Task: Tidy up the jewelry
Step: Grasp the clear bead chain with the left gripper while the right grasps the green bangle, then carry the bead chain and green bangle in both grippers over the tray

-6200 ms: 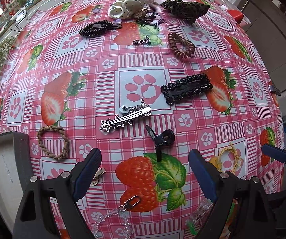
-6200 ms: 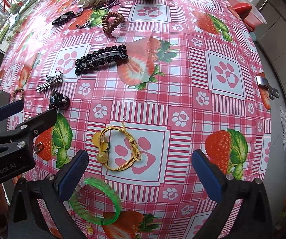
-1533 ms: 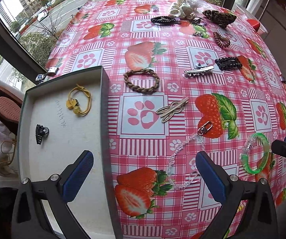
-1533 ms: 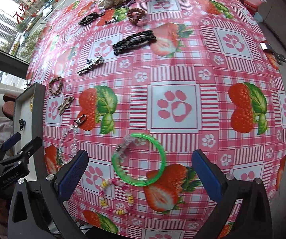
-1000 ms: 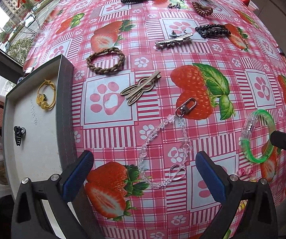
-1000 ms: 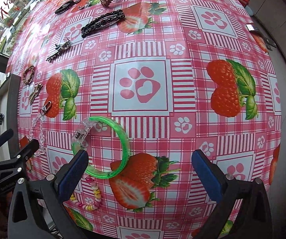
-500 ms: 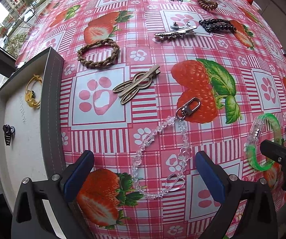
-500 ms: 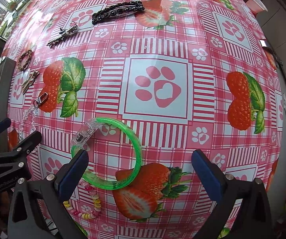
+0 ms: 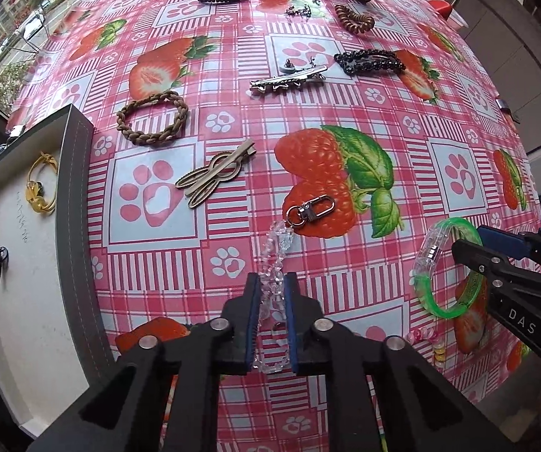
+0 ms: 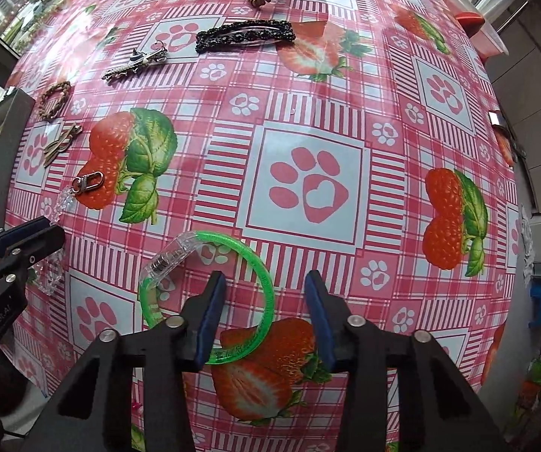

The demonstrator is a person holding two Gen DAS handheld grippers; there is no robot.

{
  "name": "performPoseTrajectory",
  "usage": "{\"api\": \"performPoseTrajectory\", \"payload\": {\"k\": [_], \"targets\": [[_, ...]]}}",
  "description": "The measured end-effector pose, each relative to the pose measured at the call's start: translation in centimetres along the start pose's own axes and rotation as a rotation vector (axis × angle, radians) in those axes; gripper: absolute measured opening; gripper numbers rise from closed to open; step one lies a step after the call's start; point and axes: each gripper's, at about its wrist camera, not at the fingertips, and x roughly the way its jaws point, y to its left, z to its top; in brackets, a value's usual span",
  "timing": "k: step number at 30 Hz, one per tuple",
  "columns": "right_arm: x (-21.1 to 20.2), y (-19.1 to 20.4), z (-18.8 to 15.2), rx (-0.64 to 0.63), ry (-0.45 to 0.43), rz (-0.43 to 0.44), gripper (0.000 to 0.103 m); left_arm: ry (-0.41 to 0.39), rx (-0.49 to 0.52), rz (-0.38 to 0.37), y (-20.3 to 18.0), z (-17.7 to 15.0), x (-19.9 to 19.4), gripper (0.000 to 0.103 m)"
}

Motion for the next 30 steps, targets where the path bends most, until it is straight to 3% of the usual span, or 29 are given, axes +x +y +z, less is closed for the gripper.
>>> {"api": "performPoseTrajectory", "payload": {"k": [2, 4, 12, 30], "targets": [[-0.2, 0.3, 0.2, -0.003, -0.005, -0.005, 0.011, 0.002, -0.017, -0.032, 0.7, -0.1, -0.4, 0.01], [-0.4, 0.0, 0.3, 0.011, -0.011, 0.001, 0.007, 0.0, -0.035, -0.048, 1.1, -0.5, -0.7, 0.01], [-1.8, -1.2, 0.9, 0.069, -0.043, 0.085, 0.007, -0.025, -0.102, -0.106, 3.1, -2.1, -2.7, 0.01], [-6.5, -0.1, 2.4, 0.009, -0.128, 0.17, 0.007, -0.19, -0.179, -0.121, 6.3, -1.7, -10.1, 0.01]]}}
